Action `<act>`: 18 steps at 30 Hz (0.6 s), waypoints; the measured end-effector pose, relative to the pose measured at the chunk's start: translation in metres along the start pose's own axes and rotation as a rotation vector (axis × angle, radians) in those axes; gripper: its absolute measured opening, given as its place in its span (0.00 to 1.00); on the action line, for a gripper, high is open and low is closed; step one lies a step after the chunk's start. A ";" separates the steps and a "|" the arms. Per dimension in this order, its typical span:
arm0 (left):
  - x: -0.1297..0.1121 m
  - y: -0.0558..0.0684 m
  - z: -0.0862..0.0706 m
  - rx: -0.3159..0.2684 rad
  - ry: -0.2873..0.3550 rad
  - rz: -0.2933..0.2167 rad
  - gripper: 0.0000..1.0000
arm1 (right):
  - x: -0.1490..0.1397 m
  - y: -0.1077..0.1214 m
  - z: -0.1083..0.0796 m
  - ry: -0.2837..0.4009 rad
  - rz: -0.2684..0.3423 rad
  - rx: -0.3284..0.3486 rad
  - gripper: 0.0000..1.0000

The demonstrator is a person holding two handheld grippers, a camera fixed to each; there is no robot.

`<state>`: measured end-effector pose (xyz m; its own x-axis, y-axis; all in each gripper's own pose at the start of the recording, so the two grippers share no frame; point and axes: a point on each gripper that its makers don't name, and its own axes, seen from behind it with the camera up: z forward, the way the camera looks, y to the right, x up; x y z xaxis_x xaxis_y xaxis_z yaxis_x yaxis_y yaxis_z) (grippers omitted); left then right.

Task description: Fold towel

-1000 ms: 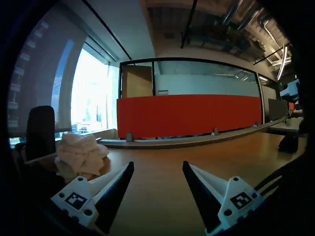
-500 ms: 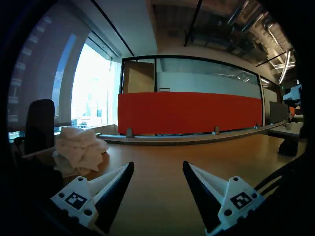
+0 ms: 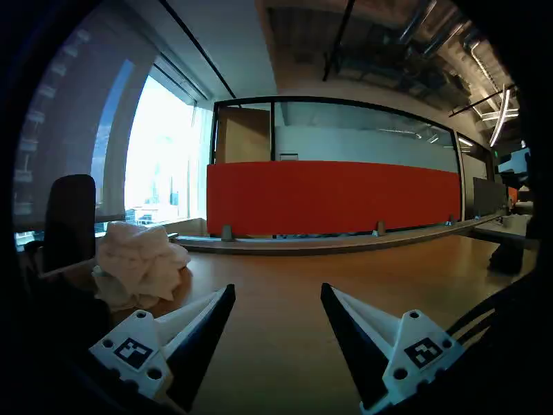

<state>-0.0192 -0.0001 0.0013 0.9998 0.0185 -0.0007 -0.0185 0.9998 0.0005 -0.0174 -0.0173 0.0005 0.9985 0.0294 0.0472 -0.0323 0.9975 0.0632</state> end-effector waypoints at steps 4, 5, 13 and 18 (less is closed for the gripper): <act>0.001 0.000 0.000 0.000 0.000 -0.001 0.92 | 0.005 0.007 -0.001 0.024 -0.012 -0.002 0.99; 0.001 0.000 0.000 0.000 0.000 -0.001 0.92 | 0.006 0.009 -0.002 0.031 -0.016 -0.003 0.99; 0.001 0.000 -0.001 0.000 0.000 -0.001 0.92 | -0.004 0.022 -0.005 0.048 0.004 -0.013 0.99; 0.001 0.000 -0.001 0.000 0.000 -0.001 0.92 | -0.017 0.029 -0.006 0.059 0.025 -0.023 0.99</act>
<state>-0.0179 -0.0002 0.0004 0.9999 0.0172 -0.0008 -0.0172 0.9999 0.0007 -0.0349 0.0111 -0.0040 0.9983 0.0574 -0.0109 -0.0569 0.9976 0.0400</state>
